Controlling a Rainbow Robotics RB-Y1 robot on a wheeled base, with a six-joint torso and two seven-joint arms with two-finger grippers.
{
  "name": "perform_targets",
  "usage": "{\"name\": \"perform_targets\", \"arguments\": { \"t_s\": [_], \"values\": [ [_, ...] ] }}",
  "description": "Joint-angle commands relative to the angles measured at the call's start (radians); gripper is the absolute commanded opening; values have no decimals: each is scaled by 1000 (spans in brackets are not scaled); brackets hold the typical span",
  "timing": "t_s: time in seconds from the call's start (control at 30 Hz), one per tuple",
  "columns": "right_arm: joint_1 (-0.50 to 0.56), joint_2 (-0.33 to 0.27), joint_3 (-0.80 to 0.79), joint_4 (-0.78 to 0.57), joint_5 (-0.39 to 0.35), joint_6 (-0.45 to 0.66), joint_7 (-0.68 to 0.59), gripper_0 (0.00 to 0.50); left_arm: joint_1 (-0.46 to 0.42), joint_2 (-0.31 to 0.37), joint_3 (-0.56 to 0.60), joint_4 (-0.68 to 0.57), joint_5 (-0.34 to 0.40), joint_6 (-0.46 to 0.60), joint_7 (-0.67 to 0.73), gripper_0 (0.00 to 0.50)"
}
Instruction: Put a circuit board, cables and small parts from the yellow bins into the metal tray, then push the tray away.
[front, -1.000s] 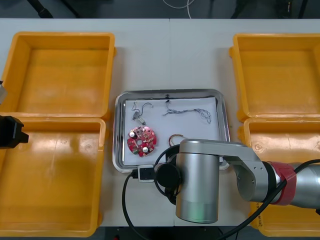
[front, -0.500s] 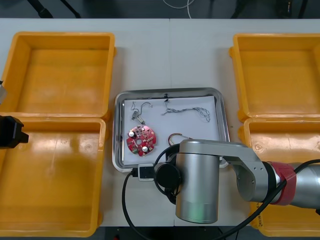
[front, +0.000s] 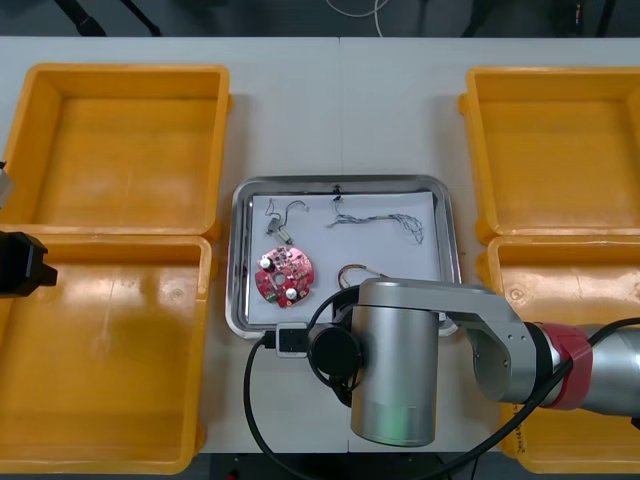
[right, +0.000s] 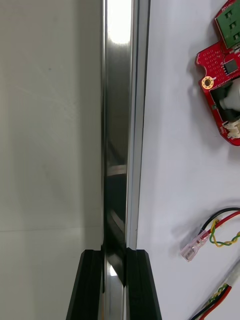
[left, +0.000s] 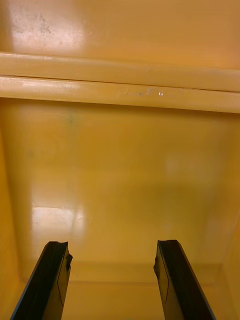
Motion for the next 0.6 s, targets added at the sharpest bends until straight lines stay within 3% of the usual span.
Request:
{"name": "perform_targets", "arguments": {
  "t_s": [0.03,0.6],
  "values": [
    [-56,5,6,11,-11,-8,-42,0,17,43,10,-33,7,6,-85,500],
    [-128,17,6,146,-14,-94,-36,0,17,43,10,-33,7,6,-85,500]
  ]
}}
